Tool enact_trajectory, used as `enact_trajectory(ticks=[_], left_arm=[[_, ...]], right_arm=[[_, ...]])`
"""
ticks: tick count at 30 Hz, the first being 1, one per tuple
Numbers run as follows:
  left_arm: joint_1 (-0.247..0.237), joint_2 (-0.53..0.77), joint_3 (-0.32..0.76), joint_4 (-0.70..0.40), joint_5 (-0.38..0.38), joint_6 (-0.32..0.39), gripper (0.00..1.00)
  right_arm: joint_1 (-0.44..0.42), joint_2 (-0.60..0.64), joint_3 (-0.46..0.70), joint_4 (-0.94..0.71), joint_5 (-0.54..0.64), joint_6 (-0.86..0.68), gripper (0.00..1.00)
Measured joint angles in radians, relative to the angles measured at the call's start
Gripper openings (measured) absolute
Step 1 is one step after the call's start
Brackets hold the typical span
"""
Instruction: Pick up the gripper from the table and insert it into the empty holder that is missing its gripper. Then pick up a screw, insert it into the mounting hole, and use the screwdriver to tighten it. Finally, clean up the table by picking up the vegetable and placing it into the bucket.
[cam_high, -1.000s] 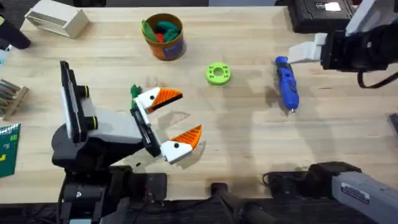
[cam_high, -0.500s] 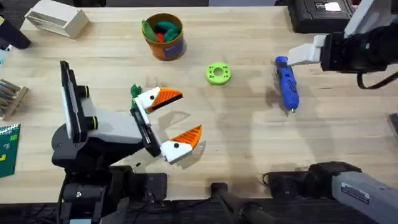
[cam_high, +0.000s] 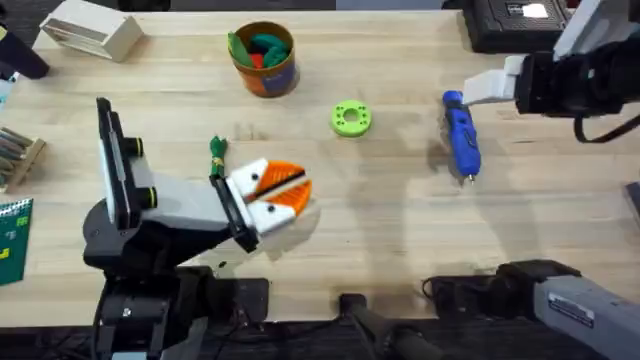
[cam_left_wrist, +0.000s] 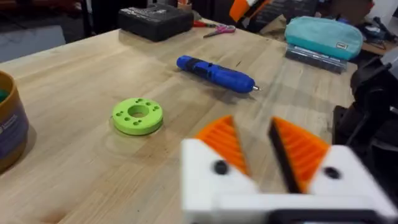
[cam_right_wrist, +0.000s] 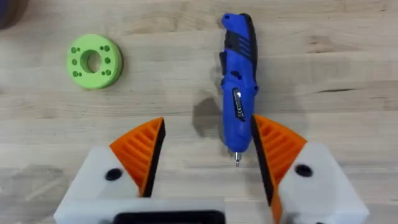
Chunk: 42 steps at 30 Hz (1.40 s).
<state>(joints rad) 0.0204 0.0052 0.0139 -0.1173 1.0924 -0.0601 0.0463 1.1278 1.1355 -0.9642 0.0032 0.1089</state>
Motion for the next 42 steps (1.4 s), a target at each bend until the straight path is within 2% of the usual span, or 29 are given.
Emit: enact_trajectory(ticks=[1,3,17,28,38,42], left_arm=[[0.0,0.0,0.0,0.0,0.0,0.003,0.048],[0.0,0.0,0.0,0.0,0.0,0.004,0.01],[0.0,0.0,0.0,0.0,0.0,0.032,0.008],[0.0,0.0,0.0,0.0,0.0,0.038,0.008],[0.0,0.0,0.0,0.0,0.0,0.038,0.008],[0.0,0.0,0.0,0.0,0.0,0.038,0.008]], right_arm=[[0.0,0.0,0.0,0.0,0.0,0.0,0.82],[0.0,0.0,0.0,0.0,0.0,0.0,0.82],[0.0,0.0,0.0,0.0,0.0,-0.001,0.822],[0.0,0.006,0.0,0.011,0.009,-0.077,0.822],[-0.006,0.242,0.182,-0.028,0.045,-0.128,0.821],[-0.006,0.316,0.201,-0.025,0.048,-0.162,0.821]])
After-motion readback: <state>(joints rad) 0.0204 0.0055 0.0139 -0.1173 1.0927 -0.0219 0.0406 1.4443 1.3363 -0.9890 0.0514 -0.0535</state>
